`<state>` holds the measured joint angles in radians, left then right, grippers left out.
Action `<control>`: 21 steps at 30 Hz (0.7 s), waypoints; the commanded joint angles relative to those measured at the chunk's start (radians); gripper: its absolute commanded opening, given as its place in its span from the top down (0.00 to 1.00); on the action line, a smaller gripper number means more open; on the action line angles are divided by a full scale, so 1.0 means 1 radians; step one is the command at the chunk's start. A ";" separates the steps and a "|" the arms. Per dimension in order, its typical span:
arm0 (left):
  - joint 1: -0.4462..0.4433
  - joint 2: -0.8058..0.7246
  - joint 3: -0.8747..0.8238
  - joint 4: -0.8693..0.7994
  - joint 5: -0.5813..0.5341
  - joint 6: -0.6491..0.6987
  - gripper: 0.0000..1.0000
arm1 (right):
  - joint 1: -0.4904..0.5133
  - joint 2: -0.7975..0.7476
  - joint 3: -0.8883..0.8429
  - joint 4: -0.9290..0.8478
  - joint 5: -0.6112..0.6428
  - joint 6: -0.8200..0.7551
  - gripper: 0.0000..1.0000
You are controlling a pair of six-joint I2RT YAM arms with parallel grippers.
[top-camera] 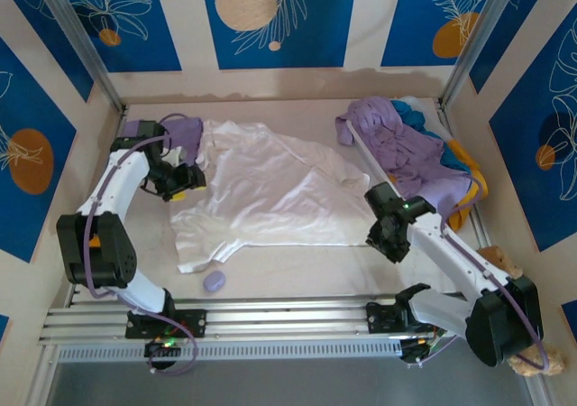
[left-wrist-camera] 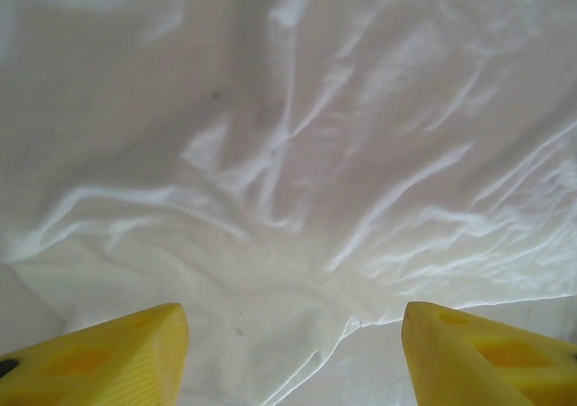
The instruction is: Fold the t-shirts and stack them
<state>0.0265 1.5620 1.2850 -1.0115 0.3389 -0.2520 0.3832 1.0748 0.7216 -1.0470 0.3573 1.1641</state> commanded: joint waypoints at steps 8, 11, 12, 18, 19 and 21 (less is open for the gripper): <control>0.138 -0.077 -0.068 -0.022 -0.028 0.050 0.36 | -0.147 0.005 -0.091 0.196 -0.011 -0.025 0.64; 0.173 -0.090 -0.093 -0.003 -0.038 0.050 0.36 | -0.164 0.020 -0.092 0.252 -0.056 -0.062 0.64; 0.184 -0.093 -0.105 0.005 -0.034 0.047 0.36 | -0.165 0.027 -0.093 0.263 -0.055 -0.063 0.64; 0.207 -0.116 -0.178 0.036 -0.051 0.043 0.36 | -0.170 0.118 -0.083 0.284 -0.048 -0.070 0.65; 0.209 -0.122 -0.179 0.037 -0.057 0.041 0.36 | -0.168 0.134 -0.085 0.293 -0.049 -0.072 0.65; 0.214 -0.128 -0.176 0.036 -0.069 0.039 0.36 | -0.166 0.160 -0.087 0.307 -0.052 -0.069 0.66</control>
<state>0.2226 1.4666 1.1137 -0.9810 0.2939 -0.2253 0.2199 1.2133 0.6388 -0.7616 0.3210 1.1042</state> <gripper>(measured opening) 0.644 0.337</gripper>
